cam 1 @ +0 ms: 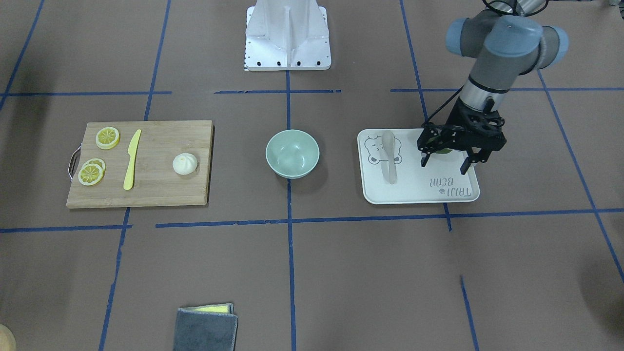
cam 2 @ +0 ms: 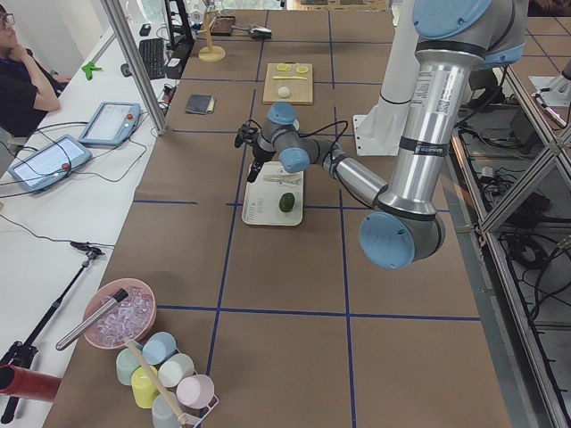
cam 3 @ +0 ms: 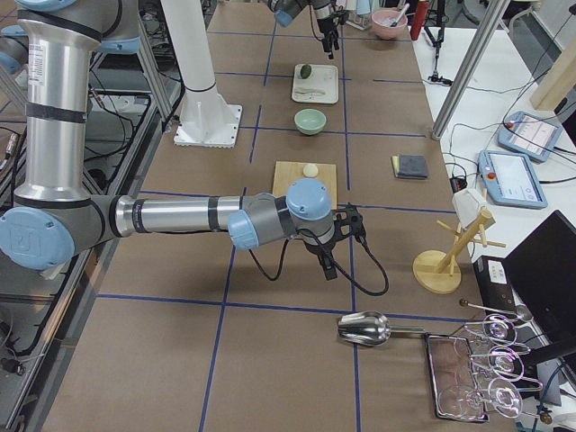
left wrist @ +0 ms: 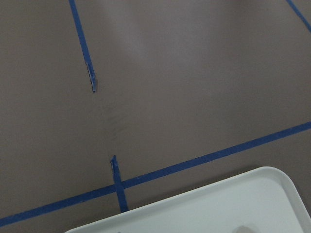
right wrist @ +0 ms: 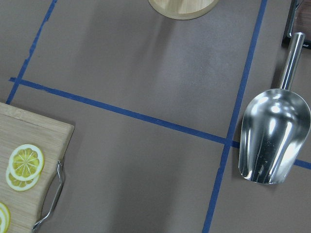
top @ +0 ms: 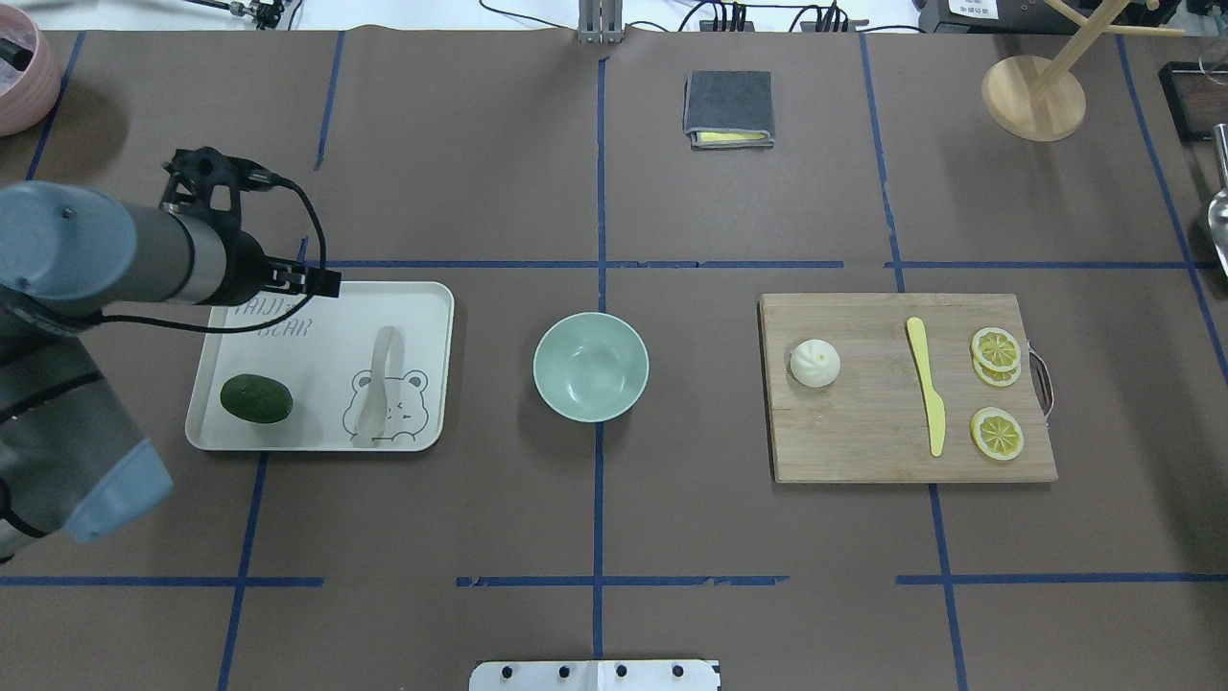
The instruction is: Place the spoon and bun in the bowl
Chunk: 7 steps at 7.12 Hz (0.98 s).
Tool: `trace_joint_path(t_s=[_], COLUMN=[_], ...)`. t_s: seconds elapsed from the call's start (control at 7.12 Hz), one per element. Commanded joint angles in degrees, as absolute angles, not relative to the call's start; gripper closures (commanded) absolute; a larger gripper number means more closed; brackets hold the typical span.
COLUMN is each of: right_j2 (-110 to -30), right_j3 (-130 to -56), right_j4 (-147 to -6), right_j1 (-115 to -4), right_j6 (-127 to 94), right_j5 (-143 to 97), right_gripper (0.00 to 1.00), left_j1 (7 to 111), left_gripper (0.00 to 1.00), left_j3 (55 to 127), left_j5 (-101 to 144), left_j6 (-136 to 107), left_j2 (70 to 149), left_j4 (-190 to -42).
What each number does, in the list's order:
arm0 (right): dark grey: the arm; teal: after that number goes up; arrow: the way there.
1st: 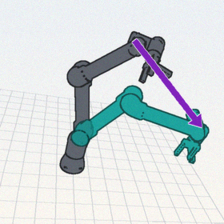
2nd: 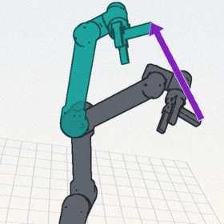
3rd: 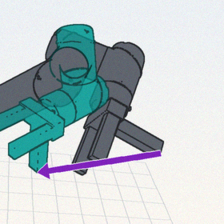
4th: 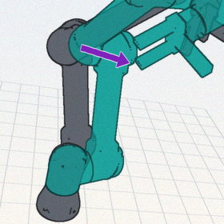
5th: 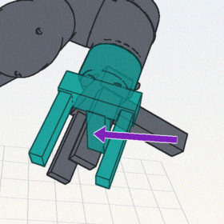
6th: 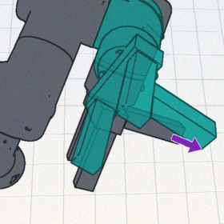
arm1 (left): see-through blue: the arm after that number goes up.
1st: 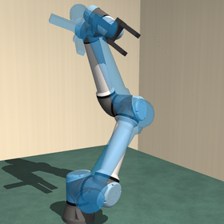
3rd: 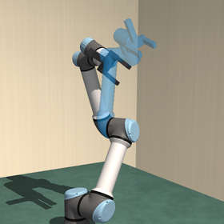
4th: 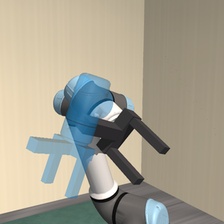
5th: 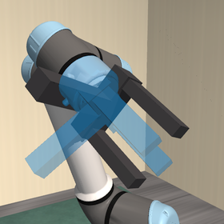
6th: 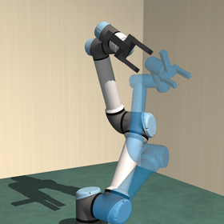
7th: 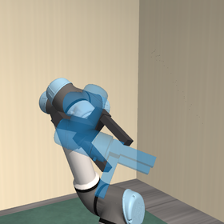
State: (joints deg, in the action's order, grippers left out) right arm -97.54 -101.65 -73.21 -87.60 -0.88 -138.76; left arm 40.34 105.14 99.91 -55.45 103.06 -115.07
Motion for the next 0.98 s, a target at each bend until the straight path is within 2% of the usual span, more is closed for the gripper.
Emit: trace_joint_path(t_s=[0.0,0.42,0.7,0.84], right_j2=[-97.6,-97.5,-97.5,-97.5], right_j3=[-101.5,-101.4,-101.4,-101.3], right_j4=[-73.2,-73.3,-73.3,-73.3], right_j1=[-87.5,-87.5,-87.5,-87.5], right_j6=[-1.0,-1.0,-1.0,-1.0], right_j5=[-138.8,-138.8,-138.9,-138.9], right_gripper=[0.0,0.0,0.0,0.0], left_j1=[32.5,29.4,29.4,29.4], left_gripper=[0.06,0.18,0.35,0.65], left_j3=[104.7,99.3,98.9,98.8], left_j5=[94.5,92.2,91.8,91.8], left_j6=[-66.1,-67.9,-67.9,-67.9], left_j2=[104.0,107.4,107.4,107.4], left_j4=[-113.7,-113.7,-113.8,-113.8])
